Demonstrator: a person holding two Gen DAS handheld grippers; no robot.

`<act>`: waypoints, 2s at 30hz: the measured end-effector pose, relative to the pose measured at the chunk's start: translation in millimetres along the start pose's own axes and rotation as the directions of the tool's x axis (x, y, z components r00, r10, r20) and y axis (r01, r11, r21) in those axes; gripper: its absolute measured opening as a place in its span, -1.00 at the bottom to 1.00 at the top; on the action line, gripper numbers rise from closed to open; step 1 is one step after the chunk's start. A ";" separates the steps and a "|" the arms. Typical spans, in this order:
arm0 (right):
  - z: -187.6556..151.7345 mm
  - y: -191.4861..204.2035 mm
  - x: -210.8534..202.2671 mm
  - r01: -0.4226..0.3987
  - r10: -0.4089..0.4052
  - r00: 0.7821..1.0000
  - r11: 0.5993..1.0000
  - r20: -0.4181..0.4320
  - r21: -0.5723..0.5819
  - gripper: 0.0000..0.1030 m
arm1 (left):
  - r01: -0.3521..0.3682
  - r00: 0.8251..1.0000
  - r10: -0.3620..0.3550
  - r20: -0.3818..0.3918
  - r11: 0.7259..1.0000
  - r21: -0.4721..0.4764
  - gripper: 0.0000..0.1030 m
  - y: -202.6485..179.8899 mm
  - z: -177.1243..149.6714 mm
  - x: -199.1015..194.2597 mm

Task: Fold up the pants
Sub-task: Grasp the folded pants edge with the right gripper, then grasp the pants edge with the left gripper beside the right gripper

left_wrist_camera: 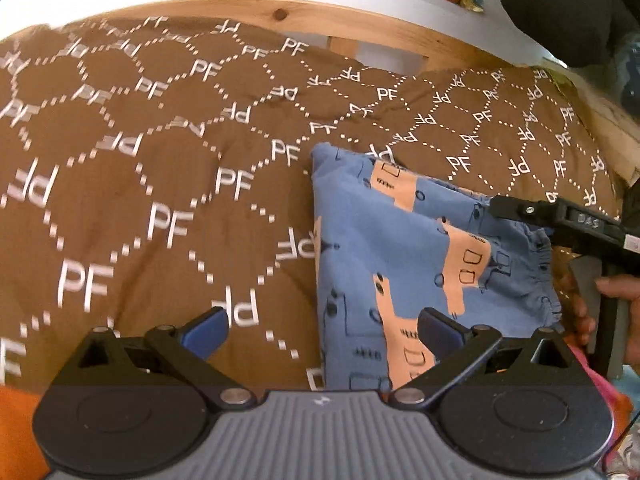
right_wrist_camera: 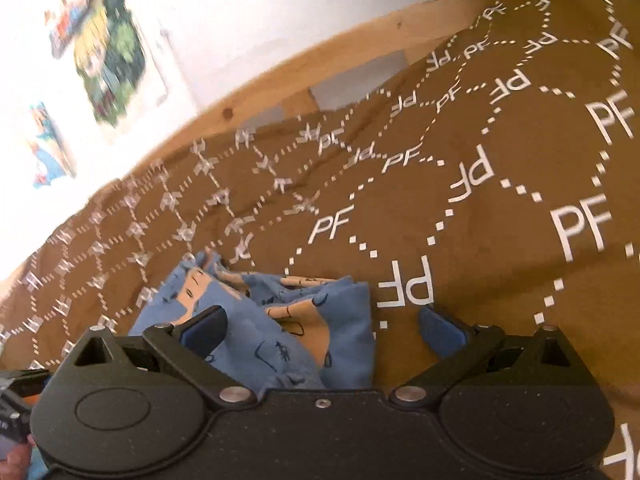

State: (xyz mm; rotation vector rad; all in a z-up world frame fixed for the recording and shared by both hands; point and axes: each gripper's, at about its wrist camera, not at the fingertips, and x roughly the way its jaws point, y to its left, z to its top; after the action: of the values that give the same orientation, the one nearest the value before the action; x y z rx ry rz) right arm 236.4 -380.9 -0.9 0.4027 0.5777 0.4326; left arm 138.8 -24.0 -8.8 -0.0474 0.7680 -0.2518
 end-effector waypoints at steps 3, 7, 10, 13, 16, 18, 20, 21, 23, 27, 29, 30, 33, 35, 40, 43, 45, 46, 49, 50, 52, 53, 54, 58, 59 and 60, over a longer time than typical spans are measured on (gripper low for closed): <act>2.8 -4.8 0.7 -0.022 0.022 1.000 0.999 0.008 0.028 0.99 | -0.011 1.000 0.011 0.001 1.000 0.008 1.00 -1.8 5.6 6.1; 1.3 0.6 2.4 -0.006 0.006 1.000 1.000 0.006 -0.004 0.97 | -0.020 1.000 0.019 -0.018 1.000 -0.014 1.00 -1.8 7.4 14.0; 0.1 3.5 1.3 -0.001 0.001 1.000 1.000 0.008 -0.020 0.74 | -0.028 0.999 0.027 -0.033 0.999 -0.027 1.00 -2.4 6.3 17.1; 0.2 3.0 1.0 -0.002 0.002 1.000 1.000 0.007 -0.015 0.52 | -0.023 0.999 0.022 -0.045 0.999 -0.031 1.00 -5.9 5.0 18.4; -0.8 1.9 0.1 0.010 -0.010 1.000 1.000 0.007 -0.010 0.26 | -0.016 0.999 0.015 -0.045 1.000 -0.025 1.00 -9.7 5.1 18.3; -1.9 2.0 0.1 0.013 -0.013 1.000 1.000 0.008 -0.014 0.24 | -0.027 0.999 0.026 -0.044 0.999 -0.032 1.00 -11.3 5.5 18.4; -2.6 1.1 0.0 0.012 -0.012 1.000 1.000 0.007 -0.012 0.24 | -0.036 0.998 0.034 -0.048 0.998 -0.051 1.00 -11.0 4.6 18.8; -2.7 0.3 -0.1 0.010 -0.010 1.000 1.000 0.008 -0.010 0.24 | -0.038 0.998 0.035 -0.054 0.997 -0.060 1.00 -10.4 4.2 19.4; -3.1 0.2 -0.5 0.010 -0.010 1.000 1.000 0.010 -0.007 0.24 | -0.049 0.997 0.045 -0.062 0.996 -0.074 1.00 -9.7 3.9 21.0; -3.0 4.2 -2.0 0.008 -0.008 1.000 1.000 0.001 -0.026 0.04 | -0.060 0.997 0.055 -0.062 0.995 -0.083 1.00 -10.3 5.3 21.5; -3.4 7.4 -3.2 0.010 -0.010 1.000 0.999 -0.002 -0.042 -0.01 | -0.055 0.997 0.049 -0.061 0.994 -0.092 1.00 -10.6 6.8 22.1; -3.5 8.4 -3.2 0.011 -0.012 1.000 0.999 -0.003 -0.048 -0.01 | -0.050 0.997 0.045 -0.058 0.994 -0.096 1.00 -10.6 7.9 22.2; -3.0 4.8 -2.1 0.003 -0.003 1.000 1.000 -0.008 -0.027 -0.01 | -0.040 0.998 0.035 -0.048 0.994 -0.104 1.00 -10.3 10.6 22.2; -2.9 2.5 -1.9 -0.002 0.002 1.000 1.000 -0.008 -0.014 -0.02 | -0.040 0.998 0.035 -0.044 0.993 -0.107 1.00 -9.3 10.9 21.9; -3.5 3.2 -1.4 -0.001 0.001 1.000 1.000 -0.009 -0.022 -0.11 | -0.013 0.998 0.004 -0.060 0.988 -0.154 0.99 -1.7 6.2 21.4; -3.8 2.7 -0.9 -0.007 0.007 1.000 1.000 -0.013 -0.021 -0.25 | 0.003 0.999 -0.010 -0.044 0.986 -0.168 0.85 0.2 3.1 16.7; -3.9 2.2 -0.9 -0.008 0.008 1.000 1.000 -0.014 -0.017 -0.30 | 0.012 0.999 -0.020 -0.050 0.986 -0.165 0.75 -0.3 2.3 16.0; -4.1 2.0 -1.1 -0.008 0.008 1.000 1.000 -0.014 -0.016 -0.33 | 0.014 0.998 -0.023 -0.054 0.986 -0.167 0.71 -0.8 2.3 16.1; -4.8 2.2 -1.9 -0.004 0.004 1.000 1.000 -0.010 -0.021 -0.46 | 0.026 0.998 -0.038 -0.059 0.982 -0.188 0.59 -1.2 1.1 14.9; -5.2 2.7 -2.3 -0.001 0.001 1.000 1.000 -0.006 -0.024 -0.53 | 0.031 0.997 -0.045 -0.064 0.980 -0.196 0.56 -1.3 0.9 14.8; -6.2 3.6 -3.4 0.007 -0.007 1.000 0.999 0.002 -0.031 -0.62 | 0.020 0.996 -0.037 -0.081 0.979 -0.203 0.50 -2.0 0.9 15.8; -6.6 4.2 -3.8 0.014 -0.013 1.000 0.999 0.005 -0.036 -0.66 | 0.007 0.996 -0.026 -0.090 0.979 -0.202 0.49 -2.7 0.4 15.9; -6.8 4.6 -4.0 0.018 -0.018 1.000 0.999 0.008 -0.038 -0.67 | -0.002 0.995 -0.018 -0.099 0.980 -0.197 0.48 -3.6 0.2 16.3; -8.6 8.5 -5.2 0.037 -0.036 0.999 0.998 0.018 -0.053 -0.67 | -0.026 0.993 0.006 -0.122 0.986 -0.165 0.48 -9.3 0.8 18.6; -8.9 9.7 -5.1 0.043 -0.042 0.999 0.997 0.019 -0.061 -0.67 | -0.030 0.992 0.010 -0.125 0.987 -0.157 0.48 -10.3 0.7 19.0; -9.3 10.8 -4.7 0.048 -0.047 0.999 0.997 0.019 -0.067 -0.67 | -0.036 0.992 0.017 -0.124 0.988 -0.152 0.48 -10.9 0.6 19.1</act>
State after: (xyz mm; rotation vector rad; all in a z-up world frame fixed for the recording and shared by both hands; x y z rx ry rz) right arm 224.4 -372.1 -0.8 0.3269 0.5528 0.4014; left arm 150.1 -39.2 -19.9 -0.1692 0.9088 -0.1703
